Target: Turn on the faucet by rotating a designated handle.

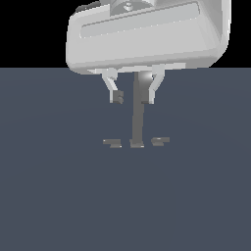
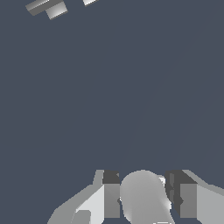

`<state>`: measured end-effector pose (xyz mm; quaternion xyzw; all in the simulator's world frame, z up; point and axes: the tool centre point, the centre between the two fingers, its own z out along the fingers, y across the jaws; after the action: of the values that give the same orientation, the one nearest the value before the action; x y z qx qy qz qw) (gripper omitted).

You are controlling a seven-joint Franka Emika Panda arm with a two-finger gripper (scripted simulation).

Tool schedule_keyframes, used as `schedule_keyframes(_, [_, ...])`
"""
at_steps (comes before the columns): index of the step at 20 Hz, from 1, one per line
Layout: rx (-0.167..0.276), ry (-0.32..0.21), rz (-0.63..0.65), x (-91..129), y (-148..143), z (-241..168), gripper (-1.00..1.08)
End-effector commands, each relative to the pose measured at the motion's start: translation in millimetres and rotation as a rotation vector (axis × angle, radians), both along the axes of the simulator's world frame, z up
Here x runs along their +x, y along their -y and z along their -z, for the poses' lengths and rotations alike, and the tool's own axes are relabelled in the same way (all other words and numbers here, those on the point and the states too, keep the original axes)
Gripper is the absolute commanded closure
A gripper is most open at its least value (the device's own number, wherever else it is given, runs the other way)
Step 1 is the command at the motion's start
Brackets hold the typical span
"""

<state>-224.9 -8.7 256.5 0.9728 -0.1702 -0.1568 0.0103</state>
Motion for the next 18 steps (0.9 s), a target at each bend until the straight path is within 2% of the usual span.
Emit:
schedule_keyframes(1, [-0.036,0.034,0.052,29,-3,13,0.11])
schedule_keyframes(2, [0.010,0.066,0.135,49,-12,14,-0.54])
schedule_keyframes(3, [0.010,0.066,0.135,49,-12,14,-0.54])
schedule_keyframes(4, [-0.017,0.037,0.162,42,3,37,-0.59])
schedule_keyframes(5, [0.004,0.049,0.259,63,-4,43,-0.60])
schedule_keyframes(6, [0.018,0.058,0.327,56,24,40,-0.60])
schedule_keyframes(7, [0.012,0.061,0.227,65,-30,52,-0.78])
schedule_keyframes(8, [0.009,0.063,0.182,64,-49,51,-0.78])
schedule_keyframes(9, [-0.019,0.024,0.270,50,-20,78,-0.45])
schedule_keyframes(10, [-0.020,0.022,0.274,50,-18,79,-0.45])
schedule_keyframes(11, [0.001,0.088,0.218,84,-72,67,-0.77])
schedule_keyframes(12, [-0.001,0.094,0.318,102,-45,79,-0.40])
schedule_keyframes(13, [-0.002,0.100,0.417,100,-3,76,-0.40])
schedule_keyframes(14, [0.009,0.116,0.480,114,-7,82,-0.81])
schedule_keyframes(15, [0.006,0.073,0.421,96,-56,110,-0.82])
schedule_keyframes(16, [0.005,0.065,0.473,96,-57,125,-0.75])
schedule_keyframes(17, [-0.045,0.086,0.433,104,-51,135,-0.76])
schedule_keyframes(18, [0.018,0.121,0.502,137,-90,129,-0.72])
